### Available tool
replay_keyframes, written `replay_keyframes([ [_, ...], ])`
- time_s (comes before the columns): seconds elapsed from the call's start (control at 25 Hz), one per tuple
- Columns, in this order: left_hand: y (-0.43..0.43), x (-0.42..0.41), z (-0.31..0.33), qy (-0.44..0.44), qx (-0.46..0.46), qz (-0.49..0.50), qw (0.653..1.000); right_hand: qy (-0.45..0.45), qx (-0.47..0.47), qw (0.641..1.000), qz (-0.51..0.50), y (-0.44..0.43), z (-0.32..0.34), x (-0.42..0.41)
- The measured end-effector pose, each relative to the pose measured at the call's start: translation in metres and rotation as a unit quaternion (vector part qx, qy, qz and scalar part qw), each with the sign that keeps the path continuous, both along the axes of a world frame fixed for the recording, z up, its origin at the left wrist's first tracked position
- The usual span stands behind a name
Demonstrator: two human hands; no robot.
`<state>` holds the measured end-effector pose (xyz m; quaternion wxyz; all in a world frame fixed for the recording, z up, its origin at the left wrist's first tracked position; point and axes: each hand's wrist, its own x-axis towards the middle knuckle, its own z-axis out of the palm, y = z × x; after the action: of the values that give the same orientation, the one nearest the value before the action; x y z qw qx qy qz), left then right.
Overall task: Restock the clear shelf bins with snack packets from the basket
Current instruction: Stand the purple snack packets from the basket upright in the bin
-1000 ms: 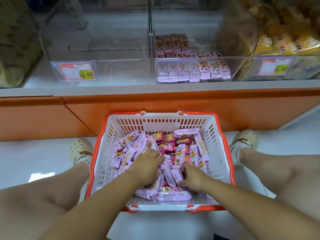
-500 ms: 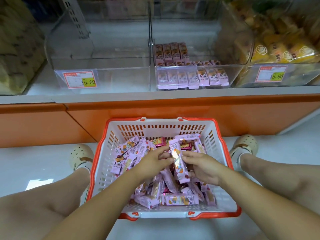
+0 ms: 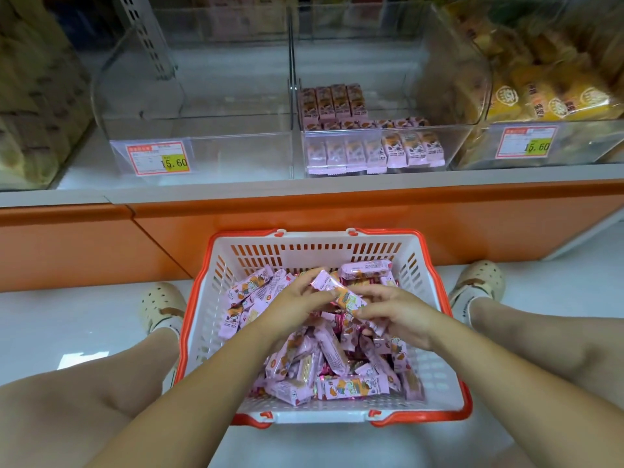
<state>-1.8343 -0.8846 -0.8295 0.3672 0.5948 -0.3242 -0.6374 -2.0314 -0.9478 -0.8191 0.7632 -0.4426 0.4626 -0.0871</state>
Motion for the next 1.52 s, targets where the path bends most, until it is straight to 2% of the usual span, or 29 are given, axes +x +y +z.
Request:
replay_keyframes([
  [0.08,-0.001,0.006,-0.003,-0.027,-0.011,-0.015,0.999,0.030,-0.056,0.998,0.012,-0.007,0.006,-0.001],
  [0.24,0.000,0.008,-0.003,-0.070,-0.009,-0.042,0.997,-0.031,-0.068,0.982,-0.172,-0.016,0.003,-0.002],
  [0.32,0.002,0.001,-0.002,-0.077,-0.012,-0.082,0.994,-0.060,-0.058,0.974,-0.209,-0.014,0.002,0.003],
  [0.4,0.004,-0.008,0.000,-0.061,-0.020,-0.094,0.993,-0.055,-0.076,0.981,-0.172,-0.007,0.002,0.010],
  [0.52,0.007,-0.017,0.001,-0.037,-0.032,-0.076,0.996,0.005,-0.136,0.985,-0.106,0.004,0.003,0.017],
  [0.72,0.006,-0.014,-0.001,-0.066,-0.039,-0.097,0.992,0.035,-0.182,0.978,-0.100,0.005,0.005,0.017],
  [0.92,-0.002,-0.015,0.029,-0.113,-0.086,-0.110,0.984,0.011,-0.188,0.975,-0.122,0.005,0.024,0.018],
  [1.0,-0.014,-0.007,0.057,-0.179,-0.128,-0.150,0.964,-0.018,-0.213,0.968,-0.128,-0.003,0.045,0.019],
  [1.08,-0.033,0.005,0.096,-0.276,-0.194,-0.161,0.927,-0.038,-0.268,0.953,-0.137,-0.017,0.081,0.021],
  [1.12,-0.044,0.014,0.118,-0.341,-0.240,-0.142,0.898,-0.045,-0.301,0.940,-0.152,-0.026,0.106,0.023],
  [1.2,-0.065,0.033,0.161,-0.471,-0.342,-0.058,0.811,-0.068,-0.368,0.906,-0.196,-0.048,0.156,0.023],
  [1.28,-0.089,0.055,0.188,-0.547,-0.422,0.024,0.722,-0.056,-0.439,0.870,-0.216,-0.083,0.195,0.027],
  [1.32,-0.104,0.067,0.194,-0.571,-0.431,0.042,0.697,-0.029,-0.467,0.857,-0.216,-0.107,0.209,0.033],
  [1.36,-0.118,0.077,0.195,-0.589,-0.421,0.039,0.688,0.003,-0.481,0.850,-0.215,-0.133,0.216,0.040],
  [1.52,-0.156,0.095,0.177,-0.568,-0.402,-0.041,0.717,0.157,-0.448,0.855,-0.208,-0.240,0.205,0.076],
])
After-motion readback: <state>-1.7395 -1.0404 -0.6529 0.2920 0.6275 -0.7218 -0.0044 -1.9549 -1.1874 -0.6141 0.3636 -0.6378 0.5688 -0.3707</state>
